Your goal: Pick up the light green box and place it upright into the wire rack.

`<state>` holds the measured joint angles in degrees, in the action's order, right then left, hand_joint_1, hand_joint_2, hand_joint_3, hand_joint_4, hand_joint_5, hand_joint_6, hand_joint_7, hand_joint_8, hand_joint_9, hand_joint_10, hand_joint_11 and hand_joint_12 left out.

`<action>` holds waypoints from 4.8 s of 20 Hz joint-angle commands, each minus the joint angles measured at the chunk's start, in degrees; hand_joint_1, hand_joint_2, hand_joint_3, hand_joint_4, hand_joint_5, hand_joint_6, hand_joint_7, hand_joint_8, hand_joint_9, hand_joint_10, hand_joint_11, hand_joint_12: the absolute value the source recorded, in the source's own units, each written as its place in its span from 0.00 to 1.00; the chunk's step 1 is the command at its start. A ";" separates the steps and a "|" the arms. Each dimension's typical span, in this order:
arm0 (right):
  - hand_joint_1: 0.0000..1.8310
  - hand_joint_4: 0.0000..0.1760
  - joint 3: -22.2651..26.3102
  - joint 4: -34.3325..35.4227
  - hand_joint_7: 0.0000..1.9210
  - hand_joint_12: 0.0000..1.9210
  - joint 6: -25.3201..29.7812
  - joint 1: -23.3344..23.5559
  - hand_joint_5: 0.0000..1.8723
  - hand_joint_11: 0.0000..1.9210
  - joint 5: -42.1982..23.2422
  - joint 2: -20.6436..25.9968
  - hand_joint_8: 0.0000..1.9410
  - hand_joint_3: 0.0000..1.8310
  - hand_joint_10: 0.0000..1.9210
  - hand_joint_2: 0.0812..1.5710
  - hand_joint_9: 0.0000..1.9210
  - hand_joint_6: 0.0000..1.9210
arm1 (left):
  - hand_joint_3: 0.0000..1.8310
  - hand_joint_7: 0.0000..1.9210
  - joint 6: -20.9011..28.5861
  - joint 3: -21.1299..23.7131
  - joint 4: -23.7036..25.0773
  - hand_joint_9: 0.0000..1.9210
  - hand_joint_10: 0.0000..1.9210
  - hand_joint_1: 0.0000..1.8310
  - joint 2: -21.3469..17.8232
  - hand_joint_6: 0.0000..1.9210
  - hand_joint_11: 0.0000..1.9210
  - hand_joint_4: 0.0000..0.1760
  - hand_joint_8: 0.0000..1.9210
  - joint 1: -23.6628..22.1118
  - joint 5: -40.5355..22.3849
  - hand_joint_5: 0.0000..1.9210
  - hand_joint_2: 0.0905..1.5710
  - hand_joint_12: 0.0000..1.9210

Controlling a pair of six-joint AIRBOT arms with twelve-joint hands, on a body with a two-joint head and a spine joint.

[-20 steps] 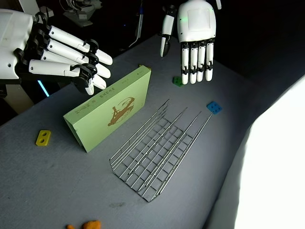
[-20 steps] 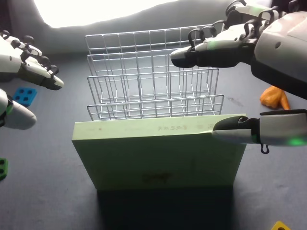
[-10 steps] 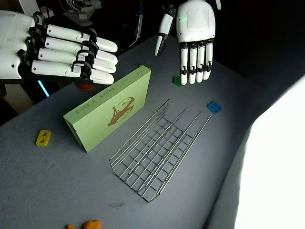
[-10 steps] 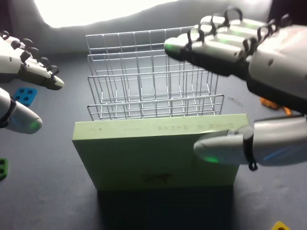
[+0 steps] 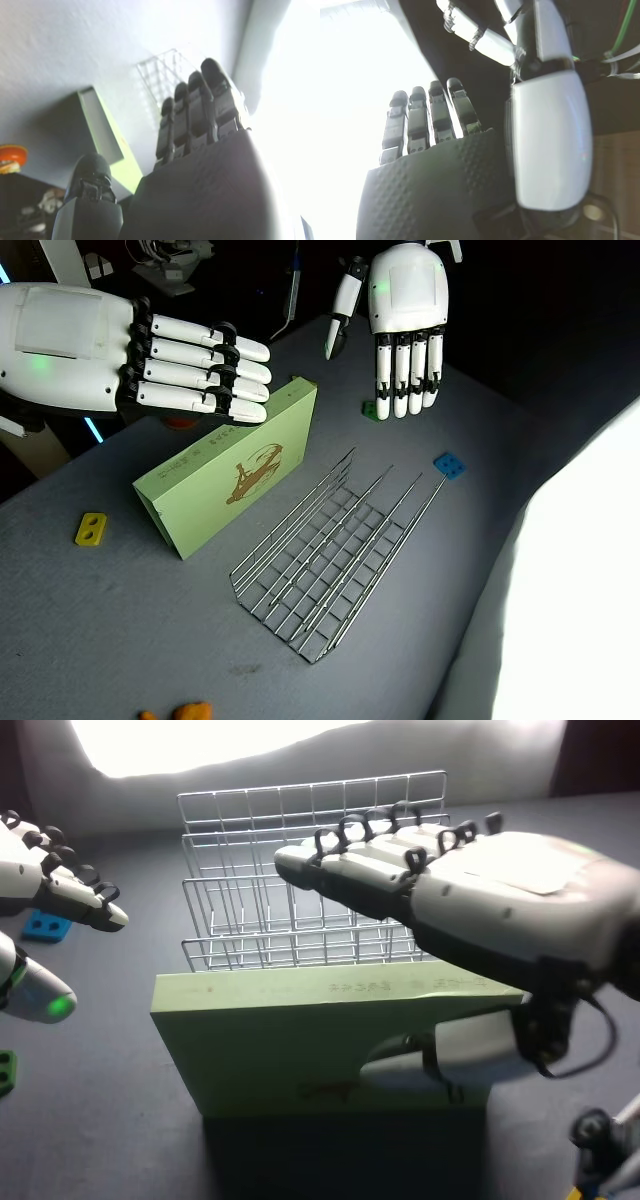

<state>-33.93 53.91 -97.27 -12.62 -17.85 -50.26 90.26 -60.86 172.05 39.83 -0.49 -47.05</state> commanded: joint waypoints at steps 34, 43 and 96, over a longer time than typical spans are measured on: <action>0.58 0.00 -9.33 38.28 0.00 0.00 -24.89 0.14 0.00 0.00 -4.20 -14.37 0.00 0.00 0.00 0.58 0.00 0.00 | 0.00 0.11 -0.09 -3.43 0.53 0.10 0.00 0.07 1.84 0.00 0.00 0.00 0.00 1.23 4.26 0.10 0.72 0.29; 0.56 0.00 -9.90 38.28 0.00 0.00 -24.35 0.73 0.00 0.00 -4.20 -14.72 0.00 0.00 0.00 0.59 0.00 0.00 | 0.00 0.12 -0.09 -3.41 0.53 0.11 0.00 0.05 1.84 0.00 0.00 0.00 0.00 1.25 4.26 0.11 0.71 0.32; 0.69 0.00 -9.72 38.27 0.48 0.93 -25.13 4.73 0.54 0.32 -5.61 -13.37 0.70 0.00 0.79 0.71 0.43 0.37 | 0.00 0.06 -0.05 -2.59 0.53 0.07 0.00 0.07 1.77 0.00 0.00 0.08 0.00 1.00 4.26 0.05 0.74 0.17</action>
<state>-43.90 93.84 -123.09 -8.10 -23.55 -63.75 90.24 -63.51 172.07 41.63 1.06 -46.59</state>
